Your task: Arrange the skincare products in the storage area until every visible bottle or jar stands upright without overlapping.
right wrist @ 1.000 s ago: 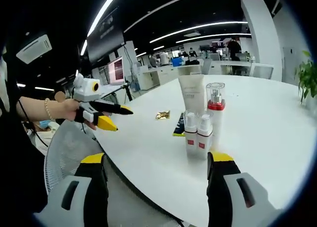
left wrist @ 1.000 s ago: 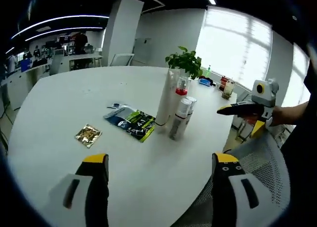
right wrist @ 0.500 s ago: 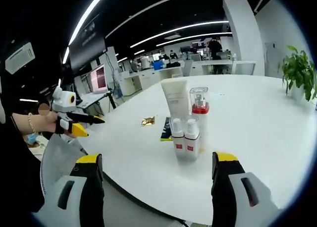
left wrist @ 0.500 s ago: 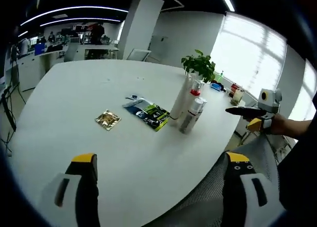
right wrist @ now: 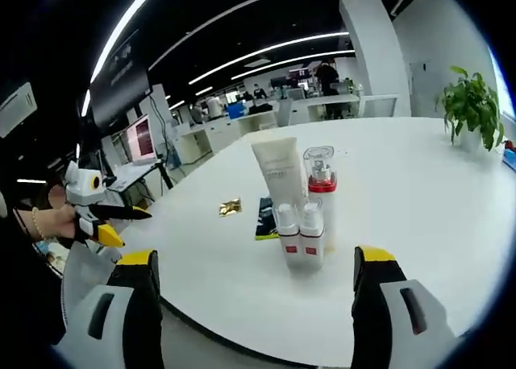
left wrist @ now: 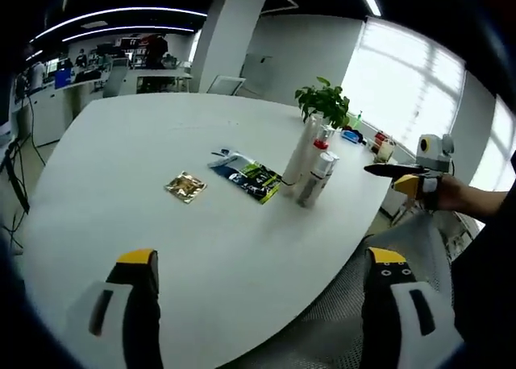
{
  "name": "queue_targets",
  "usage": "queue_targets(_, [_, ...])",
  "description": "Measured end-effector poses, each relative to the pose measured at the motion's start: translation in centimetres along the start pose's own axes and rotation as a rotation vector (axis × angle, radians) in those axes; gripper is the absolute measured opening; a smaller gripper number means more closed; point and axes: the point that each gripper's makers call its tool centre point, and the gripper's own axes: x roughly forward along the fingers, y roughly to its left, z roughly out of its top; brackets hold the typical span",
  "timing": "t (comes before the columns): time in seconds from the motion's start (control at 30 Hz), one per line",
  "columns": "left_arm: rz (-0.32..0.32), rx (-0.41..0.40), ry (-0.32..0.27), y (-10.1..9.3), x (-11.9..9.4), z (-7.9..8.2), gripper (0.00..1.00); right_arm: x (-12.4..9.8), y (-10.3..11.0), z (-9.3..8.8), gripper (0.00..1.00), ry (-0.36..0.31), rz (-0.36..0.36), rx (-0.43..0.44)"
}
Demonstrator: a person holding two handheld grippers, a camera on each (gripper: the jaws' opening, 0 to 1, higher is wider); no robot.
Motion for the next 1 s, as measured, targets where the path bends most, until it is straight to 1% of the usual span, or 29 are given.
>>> queue_targets(0.07, [0.027, -0.052, -0.013, 0.0, 0.1, 0.1, 0.97, 0.0, 0.2, -0.4, 1.00, 0.028, 0.007, -0.019])
queue_targets(0.1, [0.046, -0.081, -0.017, 0.1, 0.2, 0.1, 0.97, 0.0, 0.2, -0.5, 1.00, 0.034, 0.009, -0.028])
queue_targets(0.13, [0.050, -0.093, -0.018, 0.2, 0.3, 0.0, 0.97, 0.0, 0.0, -0.4, 1.00, 0.029, 0.003, -0.032])
queue_targets(0.2, [0.053, -0.098, -0.039, 0.2, 0.8, 0.5, 0.97, 0.3, -0.6, -0.4, 1.00, 0.014, -0.013, -0.018])
queue_targets(0.3, [0.075, -0.094, -0.039, 0.7, 1.6, 0.9, 0.95, 0.6, -0.8, -0.3, 1.00, 0.014, -0.022, -0.012])
queue_targets(0.33, [0.100, -0.095, -0.030, 1.1, 2.1, 1.1, 0.94, 0.6, -0.7, -0.3, 1.00, 0.014, -0.017, -0.014])
queue_targets(0.4, [0.107, -0.097, -0.042, 1.3, 3.0, 2.1, 0.90, 0.6, -0.3, -0.3, 0.99, 0.014, 0.005, -0.016])
queue_targets(0.43, [0.099, -0.077, -0.054, 1.1, 3.7, 2.8, 0.89, 0.5, -0.3, -0.4, 0.97, 0.013, 0.007, -0.029])
queue_targets(0.47, [0.094, -0.051, -0.053, 0.8, 4.3, 3.1, 0.88, 0.5, -0.3, -0.4, 0.97, 0.012, 0.008, -0.035])
queue_targets(0.5, [0.091, 0.001, -0.031, 0.6, 5.2, 3.4, 0.87, 0.4, -0.3, -0.4, 0.97, 0.011, 0.007, -0.036])
queue_targets(0.57, [0.085, 0.044, -0.016, 0.3, 6.4, 3.9, 0.87, 0.4, -0.2, -0.2, 0.97, 0.002, 0.016, -0.024])
queue_targets(0.6, [0.080, 0.043, -0.017, -0.5, 7.3, 4.2, 0.86, 0.5, -0.1, -0.2, 0.97, 0.003, 0.025, -0.020])
queue_targets(0.67, [0.071, 0.048, -0.013, -0.4, 8.7, 4.9, 0.84, 0.5, 0.2, -0.4, 0.97, 0.013, 0.040, -0.023])
queue_targets(0.73, [0.066, 0.062, -0.011, -0.3, 9.8, 5.2, 0.79, 0.6, 0.4, -0.6, 0.97, 0.022, 0.049, -0.033])
queue_targets(0.77, [0.064, 0.107, -0.024, -0.2, 10.5, 5.7, 0.73, 0.6, 0.5, -0.7, 0.96, 0.027, 0.049, -0.043])
queue_targets(0.8, [0.062, 0.139, -0.052, -0.1, 10.9, 6.2, 0.69, 0.6, 0.5, -0.7, 0.96, 0.029, 0.048, -0.046])
queue_targets(0.83, [0.053, 0.151, -0.079, -0.2, 11.4, 6.8, 0.65, 0.5, 0.5, -0.8, 0.96, 0.030, 0.048, -0.048])
queue_targets(0.87, [0.046, 0.143, -0.078, -0.2, 11.8, 6.8, 0.65, 0.5, 0.4, -0.8, 0.96, 0.031, 0.048, -0.047])
queue_targets(0.9, [0.036, 0.145, -0.077, -0.2, 12.3, 6.9, 0.66, 0.5, 0.3, -0.9, 0.96, 0.031, 0.045, -0.043])
queue_targets(0.93, [0.027, 0.157, -0.072, -0.7, 12.8, 7.2, 0.68, 0.4, 0.1, -0.8, 0.96, 0.027, 0.040, -0.036])
queue_targets(1.0, [0.012, 0.208, -0.051, -0.6, 13.8, 7.3, 0.66, 0.4, -0.3, -0.8, 0.97, 0.020, 0.027, -0.018])
